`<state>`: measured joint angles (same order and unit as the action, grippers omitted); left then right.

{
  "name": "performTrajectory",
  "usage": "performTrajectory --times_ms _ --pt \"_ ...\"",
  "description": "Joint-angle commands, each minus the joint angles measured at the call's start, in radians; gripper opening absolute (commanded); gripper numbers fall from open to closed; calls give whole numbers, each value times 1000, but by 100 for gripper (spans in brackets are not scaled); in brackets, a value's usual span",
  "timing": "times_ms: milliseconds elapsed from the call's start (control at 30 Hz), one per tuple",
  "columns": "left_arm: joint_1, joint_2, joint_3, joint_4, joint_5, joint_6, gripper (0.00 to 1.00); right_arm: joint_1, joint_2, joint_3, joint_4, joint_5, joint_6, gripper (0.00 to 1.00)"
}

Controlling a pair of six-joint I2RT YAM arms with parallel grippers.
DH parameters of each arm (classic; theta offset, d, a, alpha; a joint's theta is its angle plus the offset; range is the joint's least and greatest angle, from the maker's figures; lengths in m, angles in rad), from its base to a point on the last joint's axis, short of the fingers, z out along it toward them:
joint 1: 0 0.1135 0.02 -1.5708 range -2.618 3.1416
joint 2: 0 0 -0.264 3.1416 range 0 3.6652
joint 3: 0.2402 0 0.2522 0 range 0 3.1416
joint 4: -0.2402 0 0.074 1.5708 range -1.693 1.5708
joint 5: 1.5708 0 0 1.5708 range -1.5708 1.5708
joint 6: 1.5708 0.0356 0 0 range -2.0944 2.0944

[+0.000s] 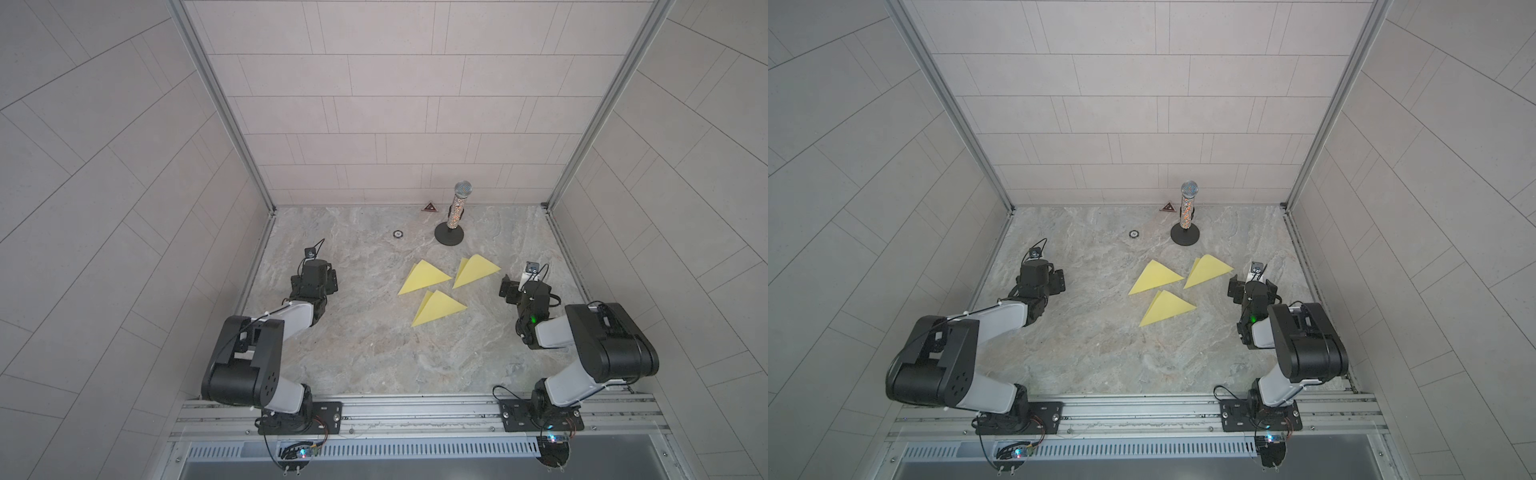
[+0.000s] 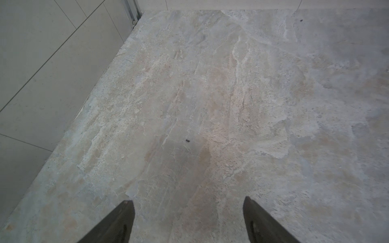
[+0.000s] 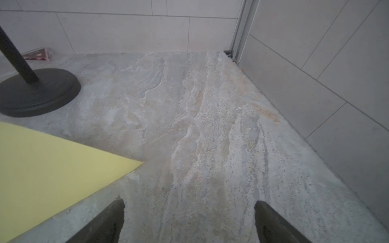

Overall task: Fold the square paper diagonally
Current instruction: Reset both arms

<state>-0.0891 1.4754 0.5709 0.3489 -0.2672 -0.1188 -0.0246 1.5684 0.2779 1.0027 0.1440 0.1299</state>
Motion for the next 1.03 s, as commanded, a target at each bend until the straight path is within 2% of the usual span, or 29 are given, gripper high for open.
performTrajectory --times_ms 0,67,167,367,433,500,800,867,1000 --pt "18 -13 14 40 48 39 88 0 -24 36 11 -83 -19 99" --pt "34 -21 -13 102 53 62 88 0 9 24 85 -113 -38 99" --pt "59 1 -62 242 107 83 88 -1 -12 31 36 -99 -34 100" --pt "65 105 -160 528 136 90 92 -1 1 51 22 -34 -13 100" --pt "65 99 -149 488 131 89 93 1 -14 68 -37 -30 -13 100" --pt "65 88 -132 438 131 88 100 1 -4 61 -6 -32 -14 100" --pt "63 66 -134 418 120 98 100 5 -4 82 -48 -53 -29 100" --pt "62 67 -134 418 119 99 100 16 -3 105 -96 -100 -60 100" --pt "63 67 -134 418 120 98 100 17 -7 97 -81 -114 -69 100"
